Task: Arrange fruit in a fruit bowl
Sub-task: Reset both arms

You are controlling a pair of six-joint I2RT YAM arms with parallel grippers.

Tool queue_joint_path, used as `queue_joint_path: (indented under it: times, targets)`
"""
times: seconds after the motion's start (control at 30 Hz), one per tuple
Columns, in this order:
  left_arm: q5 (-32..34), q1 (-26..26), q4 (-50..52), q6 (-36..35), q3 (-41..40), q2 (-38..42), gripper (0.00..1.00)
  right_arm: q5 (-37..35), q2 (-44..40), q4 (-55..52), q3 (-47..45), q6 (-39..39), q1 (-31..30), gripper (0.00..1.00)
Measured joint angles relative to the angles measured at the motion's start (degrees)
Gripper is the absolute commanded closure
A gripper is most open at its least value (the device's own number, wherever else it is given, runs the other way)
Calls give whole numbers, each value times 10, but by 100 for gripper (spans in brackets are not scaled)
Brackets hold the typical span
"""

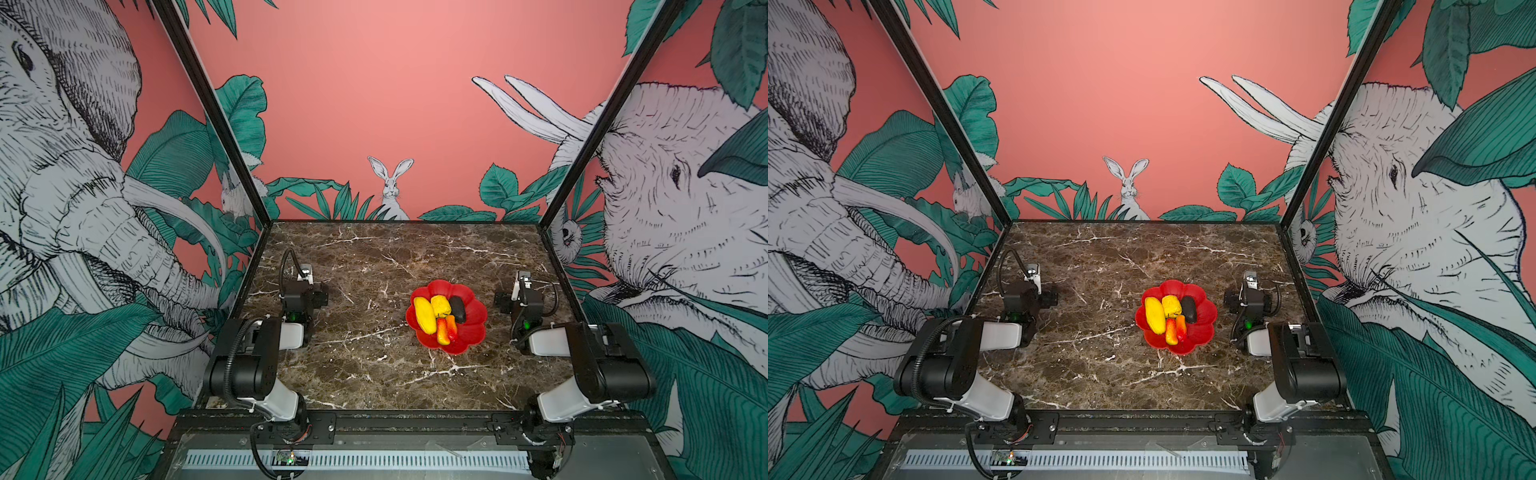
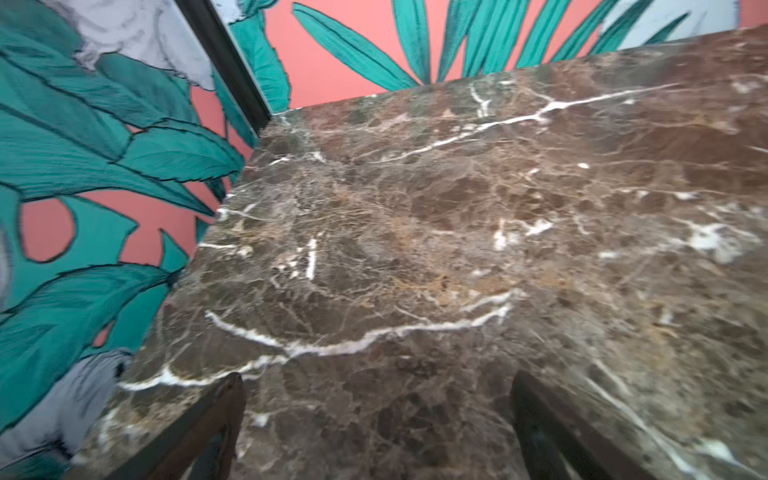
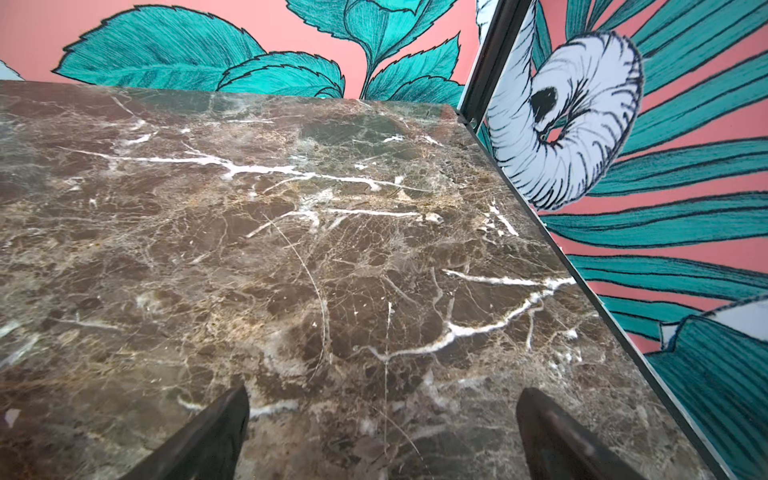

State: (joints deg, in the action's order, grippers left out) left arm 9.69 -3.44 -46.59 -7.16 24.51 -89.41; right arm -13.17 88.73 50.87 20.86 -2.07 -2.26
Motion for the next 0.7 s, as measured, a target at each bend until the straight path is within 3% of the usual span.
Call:
queue_joint_path:
  times: [0.4,0.6,0.7]
  targets:
    - [-23,-1,-19,3,-3,-3,0,72,0,-2,12,19,1,1]
    - [-24,-1,-19,3,-3,-3,0,57,3,157,-129,16,1,1]
    - [-25,-1,-19,3,-3,-3,0,36,23,174,-129,12,1,1]
